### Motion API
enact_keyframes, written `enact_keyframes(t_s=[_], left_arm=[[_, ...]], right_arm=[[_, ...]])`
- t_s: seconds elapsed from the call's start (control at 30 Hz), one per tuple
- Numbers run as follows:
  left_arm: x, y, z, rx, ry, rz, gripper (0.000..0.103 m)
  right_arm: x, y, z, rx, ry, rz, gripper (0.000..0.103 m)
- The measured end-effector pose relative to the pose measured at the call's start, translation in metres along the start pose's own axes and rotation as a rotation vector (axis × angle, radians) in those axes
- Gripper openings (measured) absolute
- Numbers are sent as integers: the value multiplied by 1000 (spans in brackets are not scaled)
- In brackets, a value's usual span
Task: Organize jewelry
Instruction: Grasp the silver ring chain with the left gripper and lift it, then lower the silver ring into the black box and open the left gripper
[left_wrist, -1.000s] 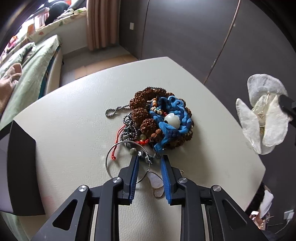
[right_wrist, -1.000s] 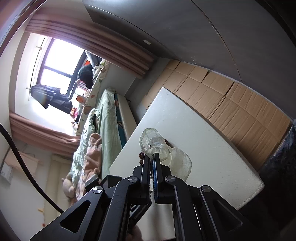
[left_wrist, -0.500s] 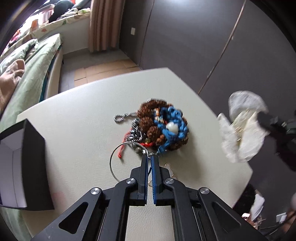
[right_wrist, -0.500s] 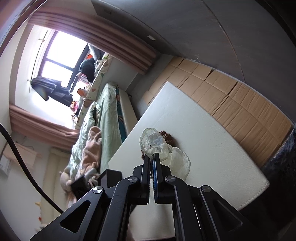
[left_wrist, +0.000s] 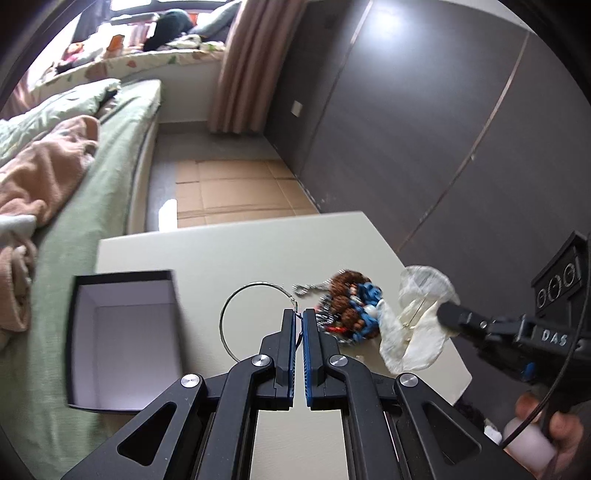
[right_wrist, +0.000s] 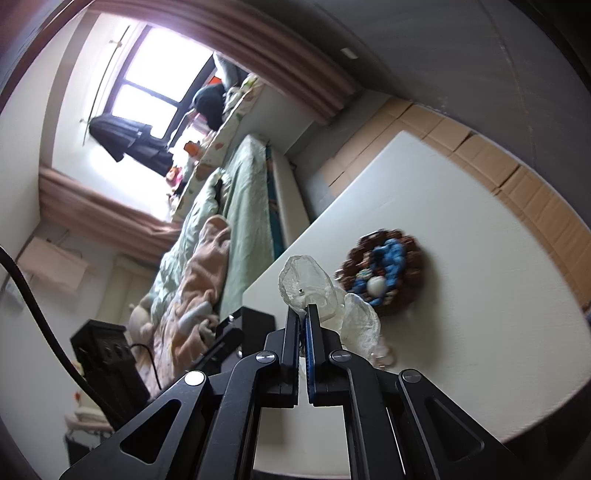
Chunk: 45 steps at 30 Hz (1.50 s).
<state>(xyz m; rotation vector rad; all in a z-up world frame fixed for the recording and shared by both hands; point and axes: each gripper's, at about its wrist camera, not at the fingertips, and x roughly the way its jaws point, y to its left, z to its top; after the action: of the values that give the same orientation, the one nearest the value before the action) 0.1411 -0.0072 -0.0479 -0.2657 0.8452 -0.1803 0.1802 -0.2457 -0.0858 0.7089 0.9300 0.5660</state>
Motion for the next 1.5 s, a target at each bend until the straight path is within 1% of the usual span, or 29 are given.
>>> enact_keyframes(t_s=[0.3,0.43,0.53,0.77,0.9,0.93,0.97,1.0,1.03,1.13,1.33,1.5], left_arm=[[-38,50,8,-79,-67,44,3],[-50,71,11,-120,-90,59,3],[-60,84,13,-149,-113,69,3],[-76,114,13,-217,-146,89,3],[-77,121,11,-238,-145,101,3],[-76,122,11,-240,-141,105,3],[-74,122,10,-241,-136,107,3],[-74,122,10,-240,-133,109,3],[-72,121,9,-237,-128,110,3],[-68,118,7,-220,-112,113,3],[-56,110,5,-204,-73,130,3],[-42,107,5,-226,-19,124,6]], right_arm=[[45,46,-16,-94,64,100,5],[68,76,-19,-174,102,122,5],[78,90,-17,-204,124,140,5],[111,118,-23,-250,181,163,5],[128,130,-32,-283,210,212,5],[135,134,-36,-312,221,209,8],[142,133,-38,-323,238,189,28],[147,130,-39,-315,255,162,57],[151,121,-38,-286,264,131,64],[142,109,-34,-278,226,79,64],[100,94,-23,-284,152,27,64],[73,79,-13,-242,108,17,64]])
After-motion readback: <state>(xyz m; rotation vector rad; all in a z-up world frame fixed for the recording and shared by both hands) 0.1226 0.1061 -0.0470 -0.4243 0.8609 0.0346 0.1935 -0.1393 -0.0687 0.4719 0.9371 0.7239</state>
